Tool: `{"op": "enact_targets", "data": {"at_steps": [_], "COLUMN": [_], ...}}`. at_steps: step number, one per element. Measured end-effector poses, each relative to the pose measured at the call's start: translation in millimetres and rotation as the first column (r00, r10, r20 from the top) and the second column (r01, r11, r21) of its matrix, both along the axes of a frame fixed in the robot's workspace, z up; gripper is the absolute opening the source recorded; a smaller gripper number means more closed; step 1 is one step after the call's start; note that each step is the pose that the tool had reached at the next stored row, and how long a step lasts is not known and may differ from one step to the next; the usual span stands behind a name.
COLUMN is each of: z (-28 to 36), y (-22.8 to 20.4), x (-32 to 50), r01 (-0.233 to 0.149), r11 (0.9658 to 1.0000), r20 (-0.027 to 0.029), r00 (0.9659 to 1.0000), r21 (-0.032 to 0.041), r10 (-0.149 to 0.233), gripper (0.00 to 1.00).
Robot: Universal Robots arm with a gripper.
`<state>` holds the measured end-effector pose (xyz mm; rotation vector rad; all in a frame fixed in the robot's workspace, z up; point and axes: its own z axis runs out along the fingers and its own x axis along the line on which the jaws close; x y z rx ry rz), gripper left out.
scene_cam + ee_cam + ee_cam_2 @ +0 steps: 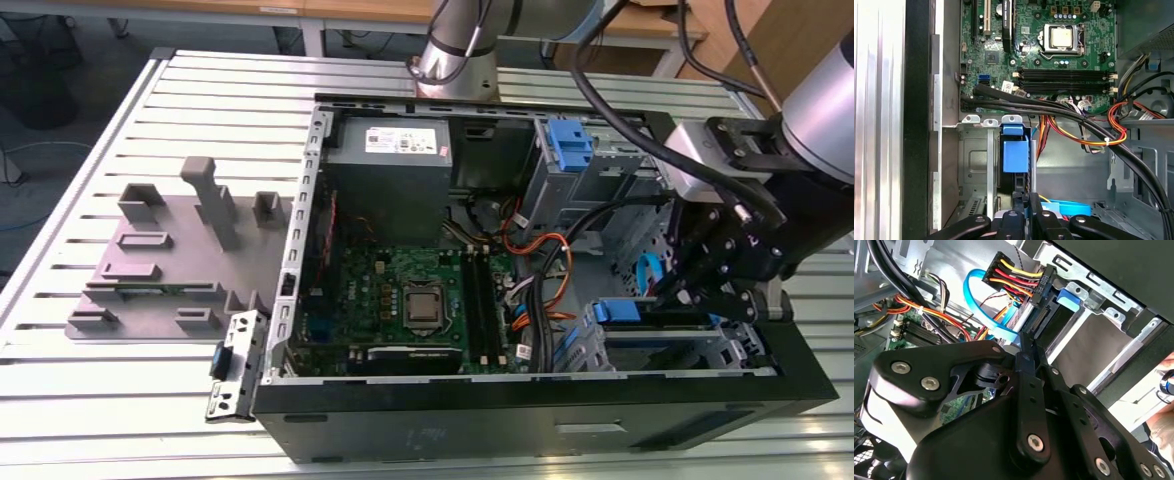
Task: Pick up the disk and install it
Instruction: 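Insert the first disk wire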
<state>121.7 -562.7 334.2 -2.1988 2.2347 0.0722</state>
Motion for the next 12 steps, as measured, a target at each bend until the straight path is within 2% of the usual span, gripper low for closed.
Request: {"op": "enact_targets", "data": {"at_steps": [12], "z": [-4.6], "y": [0.0], "x": [0.0], "r01": [0.0], "r11": [1.0], "r20": [0.0001], "r00": [1.0], "r21": [-0.0006], "r10": [0.0], "gripper": [0.16]}}
